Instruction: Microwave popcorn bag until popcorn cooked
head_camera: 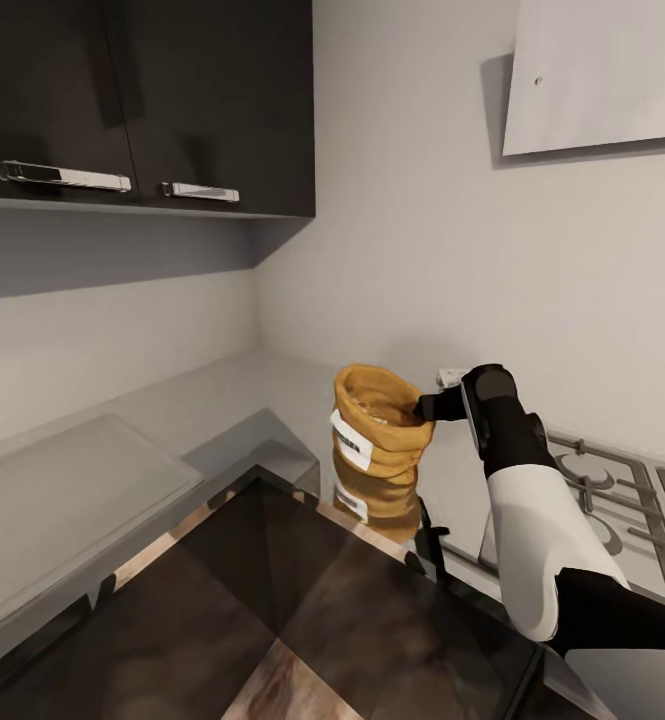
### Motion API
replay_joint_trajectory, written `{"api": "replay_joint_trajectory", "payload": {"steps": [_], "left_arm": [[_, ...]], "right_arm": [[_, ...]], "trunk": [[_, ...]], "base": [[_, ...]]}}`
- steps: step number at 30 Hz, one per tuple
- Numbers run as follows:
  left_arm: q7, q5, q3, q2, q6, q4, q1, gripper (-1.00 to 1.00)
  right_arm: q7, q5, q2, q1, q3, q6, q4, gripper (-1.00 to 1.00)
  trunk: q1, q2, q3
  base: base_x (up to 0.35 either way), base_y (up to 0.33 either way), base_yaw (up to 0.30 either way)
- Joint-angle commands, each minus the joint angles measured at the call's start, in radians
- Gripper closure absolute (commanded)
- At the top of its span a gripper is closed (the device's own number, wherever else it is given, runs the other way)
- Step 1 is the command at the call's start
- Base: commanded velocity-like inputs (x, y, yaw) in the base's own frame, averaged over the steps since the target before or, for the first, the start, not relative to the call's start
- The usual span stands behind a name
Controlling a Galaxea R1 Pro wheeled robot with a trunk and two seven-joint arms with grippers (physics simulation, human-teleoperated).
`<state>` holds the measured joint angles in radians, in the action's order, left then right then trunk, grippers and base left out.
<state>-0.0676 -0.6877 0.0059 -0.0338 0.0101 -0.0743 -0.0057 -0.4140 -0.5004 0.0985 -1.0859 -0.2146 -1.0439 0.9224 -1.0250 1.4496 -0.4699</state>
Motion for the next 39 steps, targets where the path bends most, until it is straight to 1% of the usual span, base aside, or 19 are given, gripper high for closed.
{"api": "replay_joint_trajectory", "payload": {"steps": [1, 2, 3, 4, 5, 8, 11, 17, 22, 24, 25, 26, 27, 28, 29, 31, 34, 36, 39], "left_arm": [[-0.003, -0.001, 0.000, 0.000, 0.001, -0.001, 0.000, -1.00], [-0.003, -0.001, 0.000, 0.000, 0.001, -0.001, 0.000, -1.00], [-0.003, -0.001, 0.000, 0.000, 0.001, -0.001, 0.000, -1.00], [-0.003, -0.001, 0.000, 0.000, 0.002, -0.001, 0.000, -1.00], [-0.003, -0.001, 0.000, 0.000, 0.002, -0.001, 0.000, -1.00], [-0.003, -0.001, 0.000, 0.000, 0.002, -0.001, 0.000, -1.00], [-0.003, -0.001, 0.000, 0.000, 0.001, -0.001, 0.000, -1.00], [-0.003, -0.001, 0.000, 0.001, 0.001, -0.001, 0.000, -1.00], [-0.002, 0.004, -0.001, 0.002, 0.002, -0.001, 0.000, -1.00], [-0.002, 0.007, -0.002, 0.011, 0.003, -0.001, 0.000, -1.00], [-0.003, 0.010, -0.006, 0.028, 0.004, -0.001, 0.000, -1.00], [-0.004, 0.011, -0.008, 0.037, 0.005, -0.001, 0.000, -1.00], [-0.005, 0.012, -0.009, 0.042, 0.010, -0.001, 0.000, -1.00], [-0.006, 0.012, -0.009, 0.045, 0.034, 0.001, 0.000, -1.00], [-0.008, 0.011, -0.009, 0.046, 0.059, 0.003, 0.000, -1.00], [-0.012, 0.009, -0.009, 0.047, 0.083, 0.006, 0.000, -1.00], [-0.013, 0.008, -0.009, 0.048, 0.094, 0.009, 0.000, -1.00], [-0.014, 0.008, -0.010, 0.048, 0.094, 0.012, 0.000, -1.00], [-0.014, 0.007, -0.010, 0.048, 0.088, 0.014, 0.000, -1.00]], "right_arm": [[-0.010, -0.014, 0.001, 0.000, -0.004, -0.003, 0.024, 1.00], [-0.010, -0.014, 0.002, 0.000, -0.004, -0.003, 0.050, 1.00], [-0.011, -0.013, 0.003, 0.000, -0.003, -0.003, 0.099, 1.00], [-0.012, -0.014, 0.005, 0.000, -0.001, -0.003, 0.168, 1.00], [-0.012, -0.015, 0.006, 0.000, 0.001, -0.003, 0.210, 1.00], [-0.012, -0.015, 0.003, 0.000, 0.007, -0.003, 0.293, 1.00], [-0.012, -0.015, 0.000, 0.000, 0.008, -0.003, 0.311, 1.00], [-0.012, -0.016, -0.008, 0.000, 0.005, -0.003, 0.313, 1.00], [-0.014, -0.015, -0.010, 0.000, 0.002, -0.003, 0.310, 1.00], [-0.014, -0.015, -0.012, 0.000, 0.001, -0.003, 0.311, 1.00], [-0.013, -0.016, -0.012, 0.000, 0.001, -0.003, 0.311, 1.00], [-0.013, -0.017, -0.012, 0.000, 0.001, -0.003, 0.311, 1.00], [-0.013, -0.018, -0.013, 0.000, 0.001, -0.003, 0.311, 1.00], [-0.013, -0.017, -0.014, 0.000, 0.001, -0.003, 0.310, 1.00], [-0.014, -0.017, -0.014, 0.000, 0.001, -0.003, 0.310, 1.00], [-0.014, -0.017, -0.017, 0.000, 0.001, -0.003, 0.312, 1.00], [-0.014, -0.017, -0.029, 0.000, 0.000, -0.003, 0.313, 1.00], [-0.014, -0.016, -0.046, 0.000, 0.000, -0.003, 0.312, 1.00], [-0.013, -0.019, -0.049, 0.000, 0.001, -0.003, 0.312, 1.00]], "trunk": [[0.000, 0.000, -0.001], [0.000, 0.000, -0.001], [0.000, 0.000, -0.001], [0.000, 0.000, -0.001], [0.000, 0.000, -0.001], [0.000, 0.000, -0.001], [0.000, 0.000, -0.001], [0.000, 0.000, -0.001], [0.000, 0.000, -0.001], [0.000, 0.000, -0.001], [0.000, 0.000, -0.001], [0.000, 0.000, -0.001], [0.000, 0.000, -0.001], [0.000, 0.000, -0.001], [0.000, 0.000, -0.001], [0.000, 0.000, -0.001], [0.000, 0.000, -0.001], [0.000, 0.000, -0.001], [0.000, 0.000, -0.001]], "base": [[0.000, 0.000, 0.000], [0.000, 0.000, 0.000], [0.000, 0.000, 0.000], [0.000, 0.000, 0.000], [0.000, 0.000, 0.000], [0.000, 0.000, 0.000], [0.000, 0.000, 0.000], [0.000, 0.000, 0.000], [0.000, 0.000, 0.000], [-0.042, 0.000, 0.000], [-0.227, 0.000, 0.000], [-0.285, 0.000, 0.000], [-0.314, 0.000, 0.000], [-0.333, 0.000, 0.000], [-0.340, 0.000, 0.000], [-0.343, 0.000, 0.000], [-0.346, 0.000, 0.000], [-0.347, 0.000, 0.000], [-0.347, 0.000, 0.000]]}}
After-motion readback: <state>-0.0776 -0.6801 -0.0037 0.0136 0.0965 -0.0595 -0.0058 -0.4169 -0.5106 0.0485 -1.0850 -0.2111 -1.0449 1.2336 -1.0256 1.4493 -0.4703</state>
